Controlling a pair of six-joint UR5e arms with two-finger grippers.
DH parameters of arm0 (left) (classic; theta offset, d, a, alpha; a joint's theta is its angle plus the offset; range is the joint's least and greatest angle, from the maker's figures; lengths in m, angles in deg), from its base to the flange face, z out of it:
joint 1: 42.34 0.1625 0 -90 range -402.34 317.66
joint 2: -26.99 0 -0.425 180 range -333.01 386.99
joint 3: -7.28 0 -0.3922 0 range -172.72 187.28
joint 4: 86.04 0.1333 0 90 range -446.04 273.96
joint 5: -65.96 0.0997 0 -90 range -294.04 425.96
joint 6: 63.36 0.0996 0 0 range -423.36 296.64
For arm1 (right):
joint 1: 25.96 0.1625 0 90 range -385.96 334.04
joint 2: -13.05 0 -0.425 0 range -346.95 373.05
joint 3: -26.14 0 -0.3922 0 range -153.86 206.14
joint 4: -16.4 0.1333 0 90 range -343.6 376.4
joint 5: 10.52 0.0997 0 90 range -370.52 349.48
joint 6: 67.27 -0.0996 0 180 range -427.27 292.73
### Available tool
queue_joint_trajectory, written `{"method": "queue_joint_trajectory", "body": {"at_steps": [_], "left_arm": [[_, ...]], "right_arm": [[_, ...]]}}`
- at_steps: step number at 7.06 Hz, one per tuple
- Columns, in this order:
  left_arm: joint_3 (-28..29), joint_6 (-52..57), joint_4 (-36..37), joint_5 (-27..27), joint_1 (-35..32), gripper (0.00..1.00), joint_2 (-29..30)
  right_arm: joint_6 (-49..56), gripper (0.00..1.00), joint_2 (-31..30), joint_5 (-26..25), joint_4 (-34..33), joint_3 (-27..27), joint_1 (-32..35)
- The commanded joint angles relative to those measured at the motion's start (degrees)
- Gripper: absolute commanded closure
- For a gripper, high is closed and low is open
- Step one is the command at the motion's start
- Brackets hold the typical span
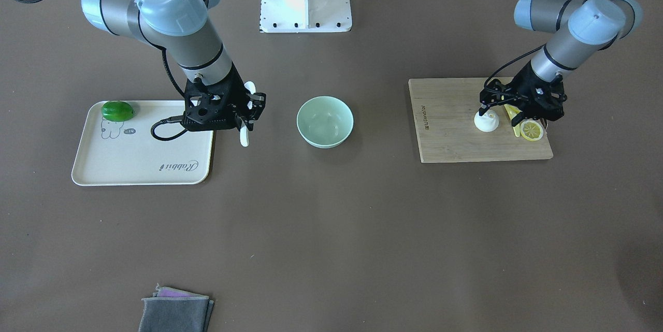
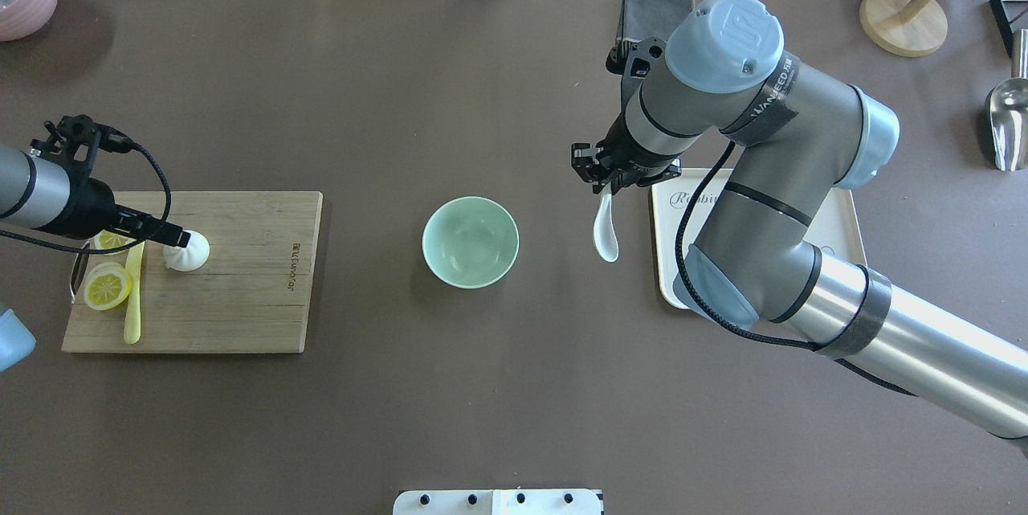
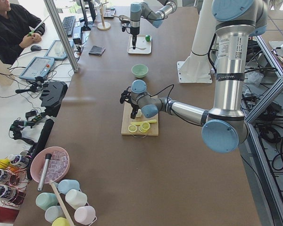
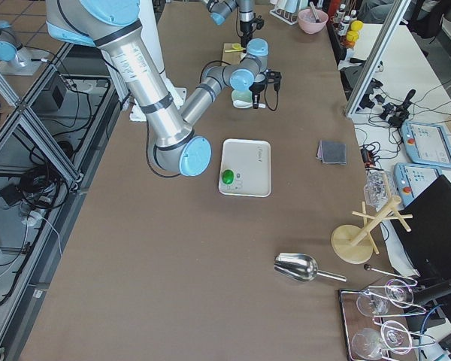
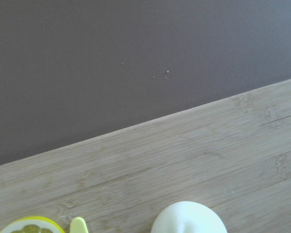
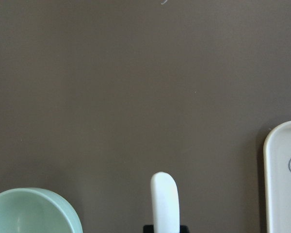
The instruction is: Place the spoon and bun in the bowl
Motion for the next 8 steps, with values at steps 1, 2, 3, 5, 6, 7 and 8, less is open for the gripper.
{"method": "queue_joint_trajectory", "body": {"at_steps": [1,2,3,5,6,7,8], "left_arm": [[-0.7,-2.1,-0.2,0.2,1.3,0.56,0.3],[-0.9,-2.9,-0.2,0.3,1.8,1.00,0.5],[-1.2,-3.0,-0.2,3.6,1.9,1.00,0.5],[-4.8,-3.3,0.9,4.6,1.3,1.00,-0.2],[-6.8,-3.3,4.7,-0.6,-1.8,1.00,1.1],[-7.2,-3.3,9.9,-5.6,-6.3,1.00,6.4],[-7.3,-3.4,12.1,-7.2,-7.4,1.00,9.5]], "right_arm": [[-0.1,1.00,0.9,-0.2,0.4,-1.0,0.1],[-0.1,1.00,2.3,-0.2,0.5,-2.3,0.1],[-0.9,1.00,3.7,-0.4,0.5,-3.1,0.1],[-2.4,1.00,5.7,-0.4,0.5,-3.8,0.0],[-4.3,1.00,8.1,-0.5,0.4,-5.8,-0.3],[-4.5,1.00,10.5,-1.8,0.6,-8.7,-1.7],[-4.6,1.00,10.6,-4.2,1.8,-9.1,-3.5]]}}
